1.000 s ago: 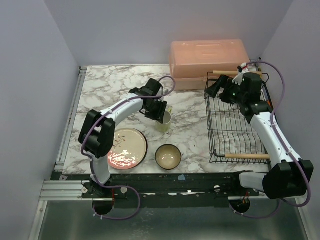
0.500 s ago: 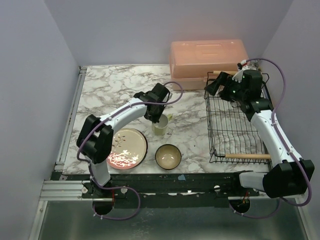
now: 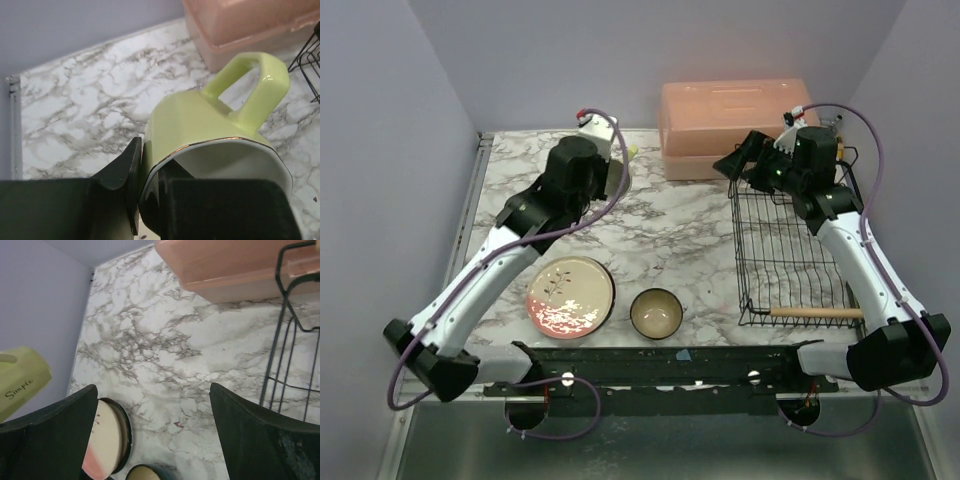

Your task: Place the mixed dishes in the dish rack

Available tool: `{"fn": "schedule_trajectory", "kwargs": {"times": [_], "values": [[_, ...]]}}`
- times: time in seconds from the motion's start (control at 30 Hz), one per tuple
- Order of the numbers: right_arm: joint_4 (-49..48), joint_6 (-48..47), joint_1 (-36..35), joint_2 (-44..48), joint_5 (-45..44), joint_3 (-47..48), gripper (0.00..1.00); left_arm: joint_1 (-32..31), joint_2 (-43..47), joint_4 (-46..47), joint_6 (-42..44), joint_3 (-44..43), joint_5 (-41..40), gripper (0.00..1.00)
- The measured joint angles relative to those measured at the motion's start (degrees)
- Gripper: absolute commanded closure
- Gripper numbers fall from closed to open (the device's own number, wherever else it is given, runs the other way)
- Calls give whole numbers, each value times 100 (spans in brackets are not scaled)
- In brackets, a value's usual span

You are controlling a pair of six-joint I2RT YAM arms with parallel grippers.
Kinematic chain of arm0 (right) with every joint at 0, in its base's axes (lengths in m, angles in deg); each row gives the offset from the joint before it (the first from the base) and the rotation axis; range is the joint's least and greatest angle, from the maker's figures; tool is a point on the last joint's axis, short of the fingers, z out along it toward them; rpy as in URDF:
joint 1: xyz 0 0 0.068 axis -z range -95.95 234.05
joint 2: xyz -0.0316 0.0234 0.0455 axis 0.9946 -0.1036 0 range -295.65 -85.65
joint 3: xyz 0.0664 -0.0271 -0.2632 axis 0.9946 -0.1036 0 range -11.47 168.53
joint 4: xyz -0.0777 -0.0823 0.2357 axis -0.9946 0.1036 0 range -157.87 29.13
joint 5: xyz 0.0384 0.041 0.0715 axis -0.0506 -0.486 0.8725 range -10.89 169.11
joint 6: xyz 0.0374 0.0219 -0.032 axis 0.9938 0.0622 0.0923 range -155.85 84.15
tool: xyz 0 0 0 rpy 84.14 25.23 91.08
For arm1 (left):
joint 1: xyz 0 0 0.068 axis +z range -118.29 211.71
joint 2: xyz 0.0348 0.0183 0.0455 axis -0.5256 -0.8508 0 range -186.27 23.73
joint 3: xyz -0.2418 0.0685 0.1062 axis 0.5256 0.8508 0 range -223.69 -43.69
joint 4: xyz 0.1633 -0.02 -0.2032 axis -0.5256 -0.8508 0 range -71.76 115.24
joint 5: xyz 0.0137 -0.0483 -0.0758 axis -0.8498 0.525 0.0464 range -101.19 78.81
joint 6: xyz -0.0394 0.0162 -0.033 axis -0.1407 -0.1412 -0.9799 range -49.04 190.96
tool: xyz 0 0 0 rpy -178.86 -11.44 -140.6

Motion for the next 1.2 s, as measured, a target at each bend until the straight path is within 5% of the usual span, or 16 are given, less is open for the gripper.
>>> {"fn": "schedule_trajectory", "kwargs": {"times": [0.1, 0.27, 0.43, 0.73, 1.07, 1.1, 1.2], "values": [[-96, 258, -138, -114, 195, 273, 4, 2, 850, 1106, 461, 719, -236, 100], [-1056, 1169, -501, -83, 1248, 17, 1, -146, 2688, 4011, 1687, 3383, -262, 100], [-2175, 2177, -785, -238, 2107, -273, 0, -476, 3276, 5783, 2758, 5167, 50, 100], [-2441, 2758, -1705, -1174, 2975, 138, 7, -702, 3237, 6926, 3816, 5525, 883, 100], [-2179, 3254, -2168, -1659, 3556, 264, 11, -732, 3237, 7154, 4660, 5840, 1600, 100], [-2175, 3274, -2205, -1659, 3595, 260, 13, -743, 3230, 7180, 4712, 5851, 1641, 100], [-2258, 3364, -2216, -1657, 3764, 223, 43, -763, 3230, 7276, 4839, 5851, 1725, 100]]}}
